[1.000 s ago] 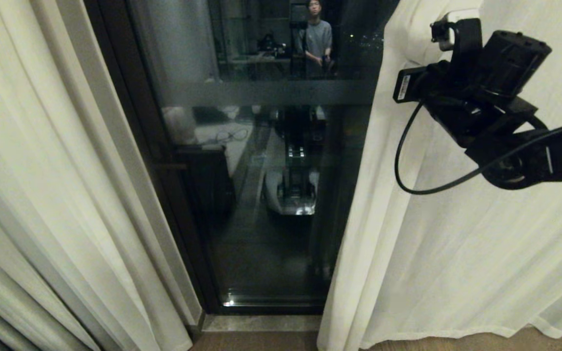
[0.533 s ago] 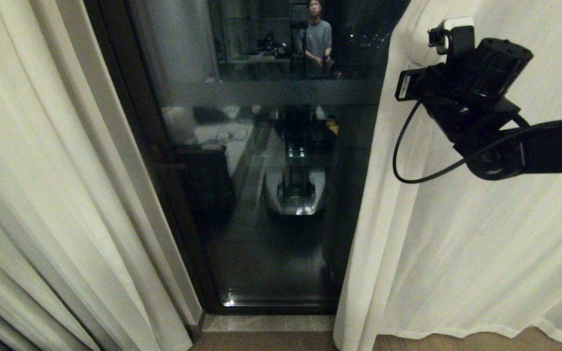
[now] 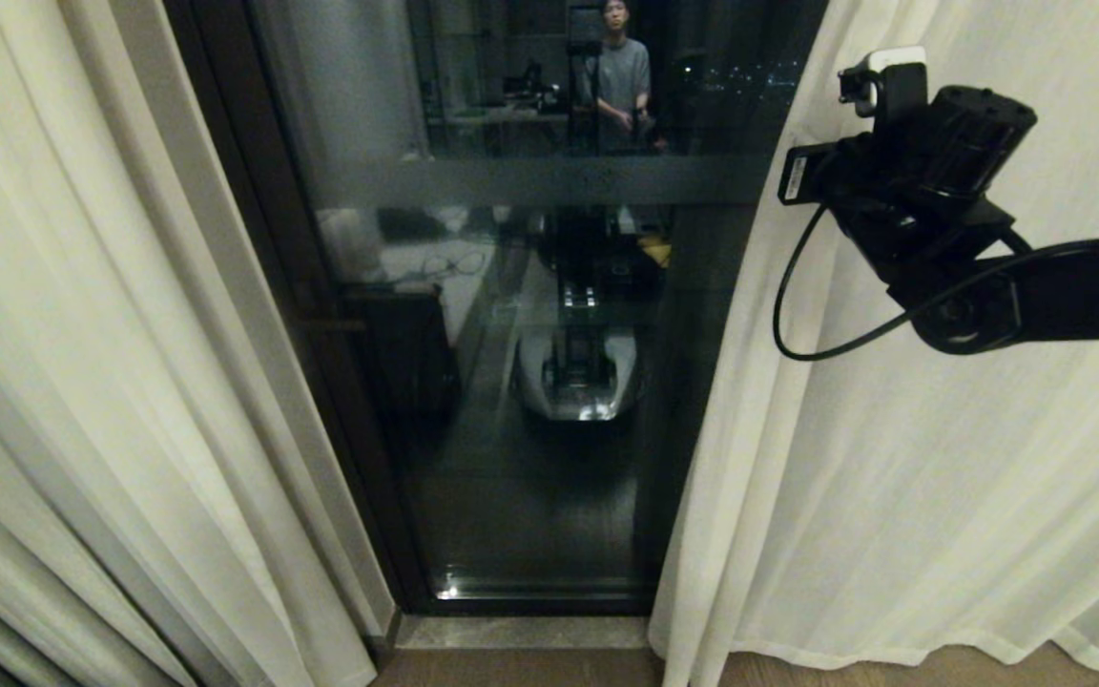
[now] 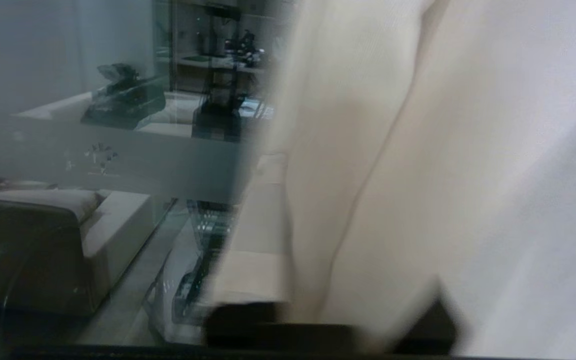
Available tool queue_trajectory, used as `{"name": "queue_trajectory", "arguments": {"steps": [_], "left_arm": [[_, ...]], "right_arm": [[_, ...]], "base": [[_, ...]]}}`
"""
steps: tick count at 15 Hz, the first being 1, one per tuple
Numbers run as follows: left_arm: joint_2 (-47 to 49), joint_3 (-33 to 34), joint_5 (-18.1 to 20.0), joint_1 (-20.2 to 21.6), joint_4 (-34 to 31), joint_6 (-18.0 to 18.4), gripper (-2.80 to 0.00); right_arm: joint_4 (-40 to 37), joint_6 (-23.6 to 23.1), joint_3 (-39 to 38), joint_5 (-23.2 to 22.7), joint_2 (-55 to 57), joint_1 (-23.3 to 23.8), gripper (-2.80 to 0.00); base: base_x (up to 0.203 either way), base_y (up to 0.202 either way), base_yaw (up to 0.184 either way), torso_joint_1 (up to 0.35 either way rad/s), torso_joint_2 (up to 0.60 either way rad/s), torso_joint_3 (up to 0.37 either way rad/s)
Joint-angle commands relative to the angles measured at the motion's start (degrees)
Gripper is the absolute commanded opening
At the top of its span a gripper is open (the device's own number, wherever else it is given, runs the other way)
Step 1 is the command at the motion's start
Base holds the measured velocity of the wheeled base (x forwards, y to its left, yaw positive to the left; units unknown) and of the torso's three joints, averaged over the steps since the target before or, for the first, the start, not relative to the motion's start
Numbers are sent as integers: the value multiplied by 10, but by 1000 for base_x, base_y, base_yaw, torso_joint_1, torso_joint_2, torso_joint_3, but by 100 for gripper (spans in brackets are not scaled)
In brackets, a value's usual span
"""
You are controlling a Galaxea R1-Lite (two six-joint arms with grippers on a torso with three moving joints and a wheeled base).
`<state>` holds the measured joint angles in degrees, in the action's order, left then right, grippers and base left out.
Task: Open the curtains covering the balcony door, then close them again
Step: Close the inner curtains on both sides
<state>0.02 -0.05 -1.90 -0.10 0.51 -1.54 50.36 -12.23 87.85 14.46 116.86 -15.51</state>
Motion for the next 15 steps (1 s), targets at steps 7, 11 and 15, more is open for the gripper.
{"name": "queue_trajectory", "arguments": {"steps": [7, 11, 15], "left_arm": [[0, 0, 0, 0, 0, 0, -280], [0, 0, 0, 0, 0, 0, -280], [0, 0, 0, 0, 0, 0, -280]], "right_arm": [[1, -1, -95, 1, -98, 8, 0], [2, -1, -243, 2, -207, 8, 0], [3, -2, -408, 3, -337, 9, 0]], "base": [[0, 0, 0, 0, 0, 0], [0, 0, 0, 0, 0, 0], [0, 0, 0, 0, 0, 0]]}}
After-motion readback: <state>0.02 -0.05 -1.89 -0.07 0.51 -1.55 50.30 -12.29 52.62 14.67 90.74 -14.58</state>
